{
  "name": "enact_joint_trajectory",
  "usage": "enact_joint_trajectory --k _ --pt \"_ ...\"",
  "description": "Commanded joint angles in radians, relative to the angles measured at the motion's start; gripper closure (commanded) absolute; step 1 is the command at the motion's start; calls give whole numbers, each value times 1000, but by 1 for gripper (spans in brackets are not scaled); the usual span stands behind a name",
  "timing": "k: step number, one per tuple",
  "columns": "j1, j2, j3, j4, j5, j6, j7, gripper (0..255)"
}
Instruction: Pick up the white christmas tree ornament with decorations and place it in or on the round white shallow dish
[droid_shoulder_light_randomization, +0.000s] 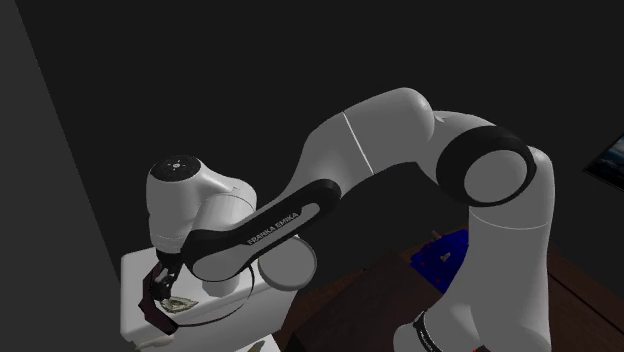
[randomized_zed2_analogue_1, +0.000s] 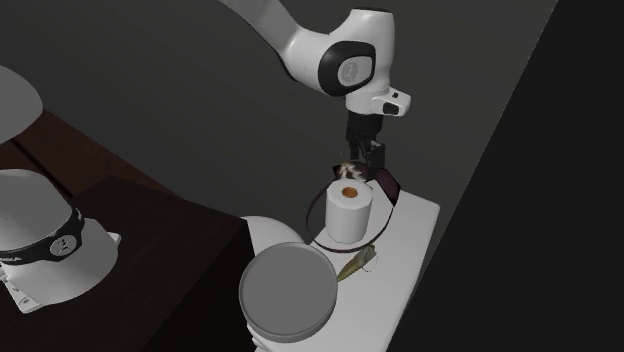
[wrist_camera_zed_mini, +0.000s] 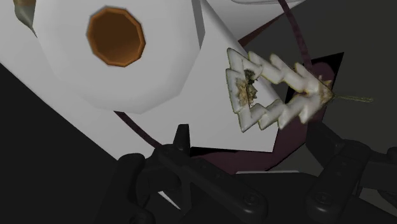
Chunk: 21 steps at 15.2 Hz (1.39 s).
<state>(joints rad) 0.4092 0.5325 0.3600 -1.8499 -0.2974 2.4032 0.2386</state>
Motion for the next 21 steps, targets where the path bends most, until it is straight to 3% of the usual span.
enact_joint_trajectory --k 1,8,9,18,19,21 --pt "4 12 -5 -1 -7 13 5 0" --pt "4 12 -5 -1 -7 13 5 0" --pt "4 12 -5 -1 -7 13 5 255" --pt "4 12 -5 -1 -7 13 5 255" --pt "4 12 -5 -1 -7 13 5 0" --pt "140 -50 -79 -64 -172 31 171 0"
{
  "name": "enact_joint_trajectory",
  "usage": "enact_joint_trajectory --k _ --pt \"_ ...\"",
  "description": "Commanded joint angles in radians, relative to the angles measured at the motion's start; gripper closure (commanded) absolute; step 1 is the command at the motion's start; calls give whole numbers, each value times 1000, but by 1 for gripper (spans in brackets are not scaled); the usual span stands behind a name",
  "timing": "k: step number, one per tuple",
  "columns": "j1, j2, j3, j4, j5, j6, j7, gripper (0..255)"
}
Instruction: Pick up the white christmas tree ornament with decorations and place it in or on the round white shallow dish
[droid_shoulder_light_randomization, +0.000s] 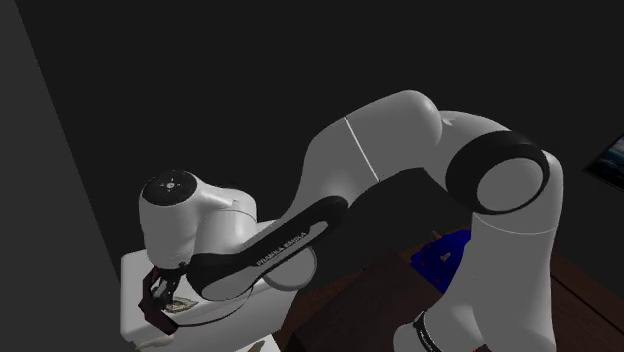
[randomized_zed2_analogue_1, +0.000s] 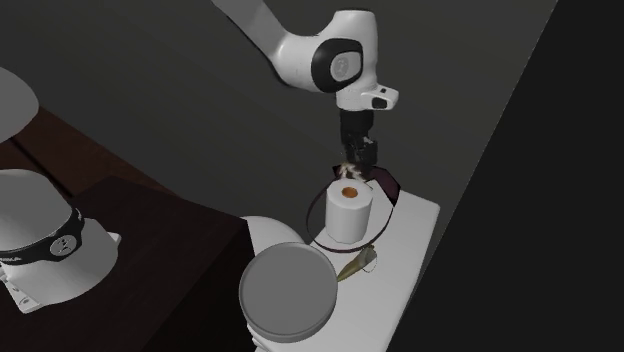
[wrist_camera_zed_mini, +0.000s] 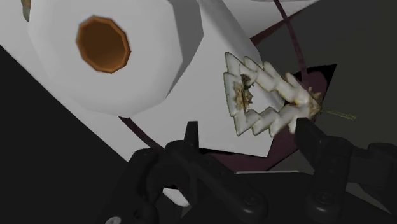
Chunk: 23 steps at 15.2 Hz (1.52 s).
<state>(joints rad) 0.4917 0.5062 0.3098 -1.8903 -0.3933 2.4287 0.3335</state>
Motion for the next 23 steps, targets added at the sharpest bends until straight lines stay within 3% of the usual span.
enact_joint_trajectory --k 1,5,13,21,22,23 --pt "128 -46 -66 -47 -164 -1 165 0" --pt "393 -70 -164 -91 -506 -128 503 0" --pt "379 5 -193 -69 -561 -73 533 0" --pt "379 4 -193 -69 -560 -74 533 0" --pt "379 4 -193 -69 -560 -74 533 255" --pt "379 4 -193 -69 -560 -74 533 255"
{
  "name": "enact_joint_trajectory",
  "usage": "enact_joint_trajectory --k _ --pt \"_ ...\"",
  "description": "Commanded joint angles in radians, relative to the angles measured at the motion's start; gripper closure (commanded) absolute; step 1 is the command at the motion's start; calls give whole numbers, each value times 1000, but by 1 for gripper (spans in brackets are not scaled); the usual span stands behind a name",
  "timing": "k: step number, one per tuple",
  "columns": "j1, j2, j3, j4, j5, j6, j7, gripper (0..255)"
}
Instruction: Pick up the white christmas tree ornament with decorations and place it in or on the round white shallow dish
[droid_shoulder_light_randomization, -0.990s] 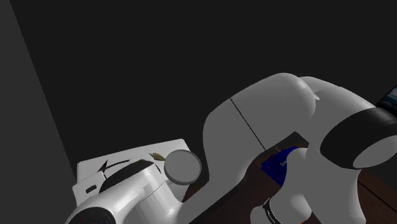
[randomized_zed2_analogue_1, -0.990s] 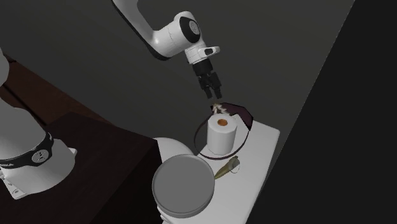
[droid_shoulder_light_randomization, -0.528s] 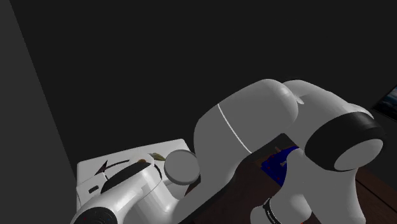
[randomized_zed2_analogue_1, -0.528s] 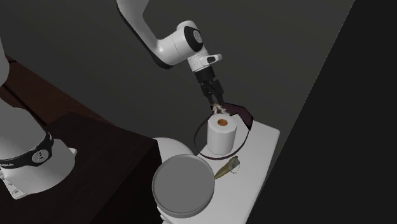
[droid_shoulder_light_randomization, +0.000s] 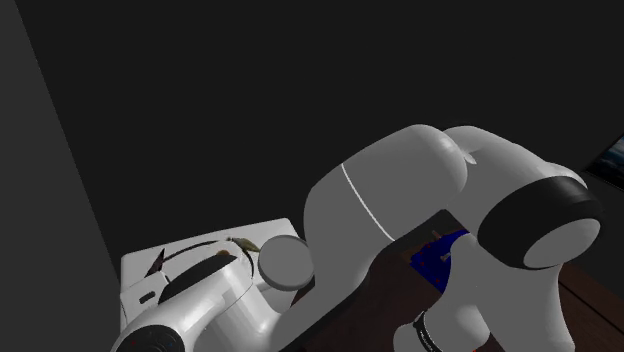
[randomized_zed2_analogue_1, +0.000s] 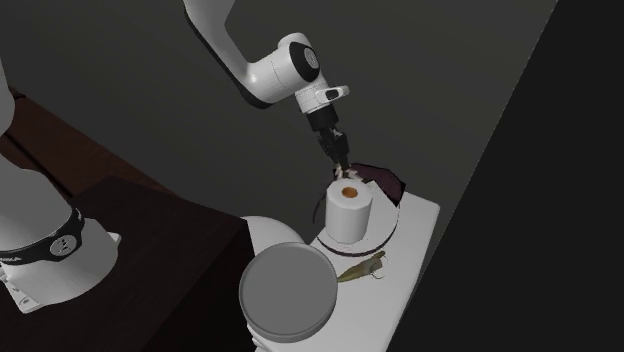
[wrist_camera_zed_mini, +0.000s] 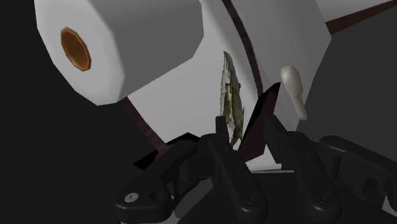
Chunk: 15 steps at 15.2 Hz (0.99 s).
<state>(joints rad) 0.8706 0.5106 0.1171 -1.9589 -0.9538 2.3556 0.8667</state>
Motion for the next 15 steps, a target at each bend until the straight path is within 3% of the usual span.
enact_joint_trajectory --k 1,8,15 --pt "0 0 -1 0 0 0 0 255" --pt "0 0 0 0 0 0 0 255" --pt "-12 -71 20 -12 49 -42 -60 255"
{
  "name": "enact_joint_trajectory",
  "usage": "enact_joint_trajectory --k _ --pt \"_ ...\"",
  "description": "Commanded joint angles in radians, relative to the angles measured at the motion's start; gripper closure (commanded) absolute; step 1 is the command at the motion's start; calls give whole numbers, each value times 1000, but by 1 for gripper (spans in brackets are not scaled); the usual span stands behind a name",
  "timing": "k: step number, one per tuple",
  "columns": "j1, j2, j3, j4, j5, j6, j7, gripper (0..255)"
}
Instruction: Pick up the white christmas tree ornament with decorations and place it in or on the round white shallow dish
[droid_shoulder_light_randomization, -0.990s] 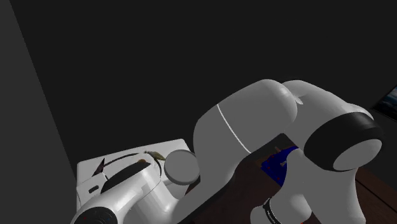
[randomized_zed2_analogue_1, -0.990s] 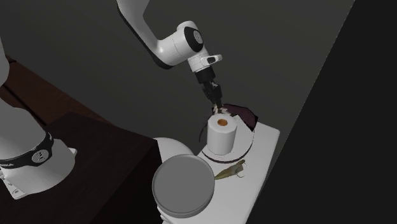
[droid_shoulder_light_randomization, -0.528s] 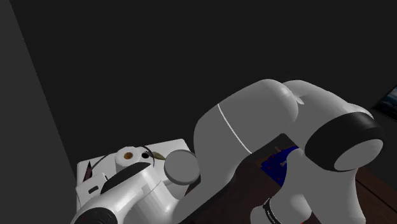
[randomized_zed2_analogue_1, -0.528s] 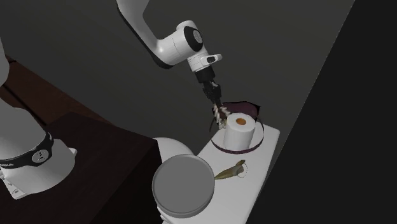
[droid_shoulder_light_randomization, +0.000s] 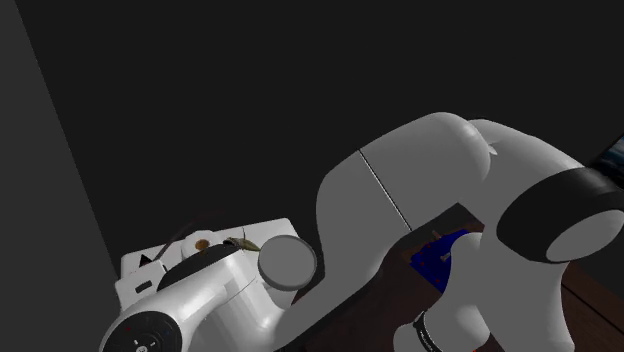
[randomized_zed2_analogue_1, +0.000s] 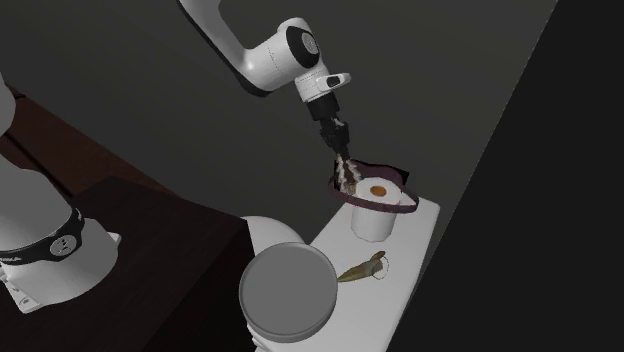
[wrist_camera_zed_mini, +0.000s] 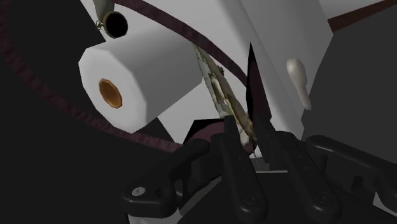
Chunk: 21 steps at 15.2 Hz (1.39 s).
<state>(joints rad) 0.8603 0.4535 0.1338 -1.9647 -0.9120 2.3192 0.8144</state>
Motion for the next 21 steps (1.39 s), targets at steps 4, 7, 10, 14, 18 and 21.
enact_joint_trajectory --k 4,7,10,14,18,21 --pt "-8 -53 13 -9 35 -31 -43 255" --pt "-11 -80 20 -8 56 -51 -69 255" --pt "-15 -107 27 -6 76 -71 -95 255" --pt "-38 -188 23 -93 81 -48 -112 255" --pt "-79 -316 1 -261 65 22 -125 255" --pt "-109 -410 -22 -376 51 70 -143 255"
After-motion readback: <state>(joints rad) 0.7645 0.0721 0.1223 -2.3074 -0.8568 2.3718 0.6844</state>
